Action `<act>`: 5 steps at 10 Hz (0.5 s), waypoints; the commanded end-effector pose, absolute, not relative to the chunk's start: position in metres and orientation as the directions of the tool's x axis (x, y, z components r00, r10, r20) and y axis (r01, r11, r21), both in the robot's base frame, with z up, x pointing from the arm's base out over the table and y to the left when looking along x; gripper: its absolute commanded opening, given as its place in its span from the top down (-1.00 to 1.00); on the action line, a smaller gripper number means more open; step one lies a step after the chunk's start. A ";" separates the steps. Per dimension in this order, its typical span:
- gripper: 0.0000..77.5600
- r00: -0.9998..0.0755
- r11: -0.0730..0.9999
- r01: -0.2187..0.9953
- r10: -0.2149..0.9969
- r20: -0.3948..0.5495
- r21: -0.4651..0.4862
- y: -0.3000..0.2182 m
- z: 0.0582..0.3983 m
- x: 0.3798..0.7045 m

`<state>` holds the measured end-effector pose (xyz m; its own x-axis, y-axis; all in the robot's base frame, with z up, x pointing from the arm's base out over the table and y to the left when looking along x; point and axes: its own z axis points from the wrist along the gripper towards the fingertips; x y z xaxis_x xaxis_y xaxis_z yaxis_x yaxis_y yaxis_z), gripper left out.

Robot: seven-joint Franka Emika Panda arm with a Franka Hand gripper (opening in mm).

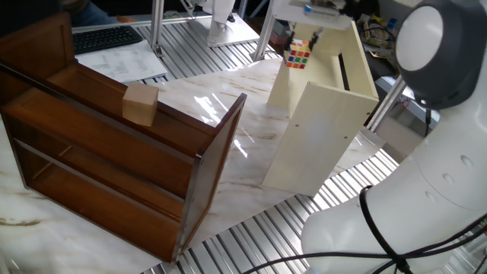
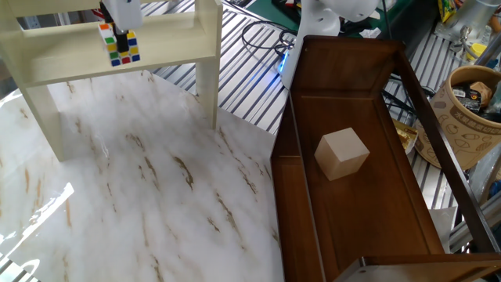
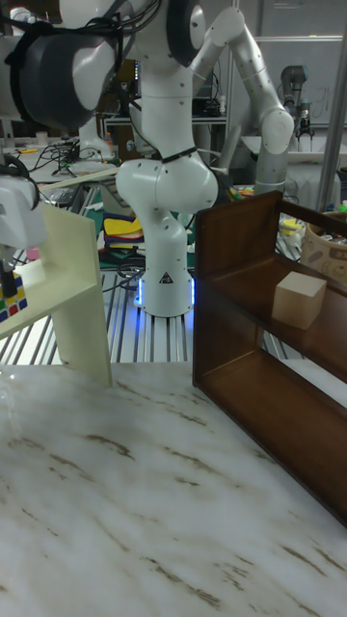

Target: Put the object on the shelf

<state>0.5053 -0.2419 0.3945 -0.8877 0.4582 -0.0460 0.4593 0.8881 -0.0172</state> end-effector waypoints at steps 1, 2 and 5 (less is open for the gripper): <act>0.96 -0.905 0.908 0.419 0.418 -0.075 0.004 -0.267 0.380 0.485; 0.96 -0.904 0.907 0.421 0.420 -0.076 0.003 -0.267 0.380 0.485; 0.96 -0.907 0.909 0.417 0.416 -0.069 0.010 -0.268 0.379 0.485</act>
